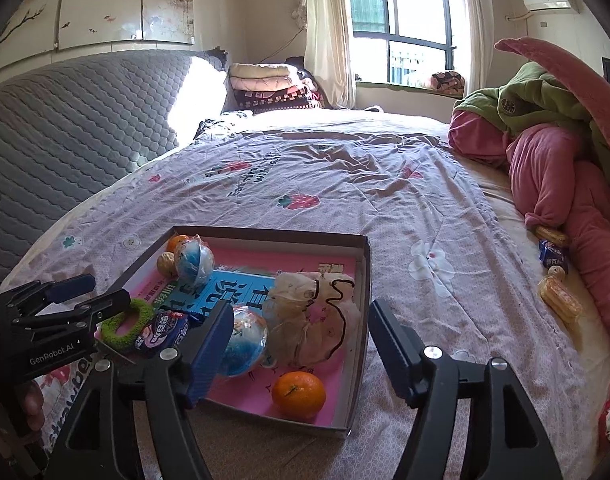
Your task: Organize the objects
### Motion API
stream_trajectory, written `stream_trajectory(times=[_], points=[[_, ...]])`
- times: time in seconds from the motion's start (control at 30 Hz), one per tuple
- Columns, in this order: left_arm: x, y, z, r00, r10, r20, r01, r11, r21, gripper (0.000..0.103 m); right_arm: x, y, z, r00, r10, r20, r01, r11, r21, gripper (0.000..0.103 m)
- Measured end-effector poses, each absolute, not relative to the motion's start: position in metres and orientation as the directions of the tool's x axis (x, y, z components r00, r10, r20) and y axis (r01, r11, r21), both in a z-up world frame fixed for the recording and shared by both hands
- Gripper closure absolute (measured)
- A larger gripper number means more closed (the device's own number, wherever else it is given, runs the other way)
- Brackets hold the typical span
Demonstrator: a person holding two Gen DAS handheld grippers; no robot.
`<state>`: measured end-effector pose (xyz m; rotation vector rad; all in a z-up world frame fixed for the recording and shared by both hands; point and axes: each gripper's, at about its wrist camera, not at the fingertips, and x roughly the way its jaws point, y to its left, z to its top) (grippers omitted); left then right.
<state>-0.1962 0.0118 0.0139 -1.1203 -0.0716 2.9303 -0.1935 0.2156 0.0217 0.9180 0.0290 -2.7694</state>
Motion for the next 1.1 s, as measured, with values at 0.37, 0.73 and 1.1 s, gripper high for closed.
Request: stream_trajectory(times=[0.37, 0.73, 1.1], points=[[-0.160, 0.013, 0.016, -0.750, 0.012, -0.661, 0.020, -0.999, -0.041, 0.028, -0.155, 0.200, 0.022, -0.812, -0.236, -0.534, 0.240, -0.969, 0.064, 0.026], [-0.131, 0.013, 0.005, -0.753, -0.010, -0.657, 0.038, -0.999, -0.029, 0.028, -0.128, 0.196, 0.012, -0.814, -0.221, -0.536, 0.217, -0.974, 0.073, 0.016], [-0.115, 0.012, -0.006, -0.743, -0.036, -0.668, 0.060, -0.998, -0.012, 0.028, -0.108, 0.189, 0.004, -0.812, -0.211, -0.544, 0.209, -0.976, 0.067, 0.015]])
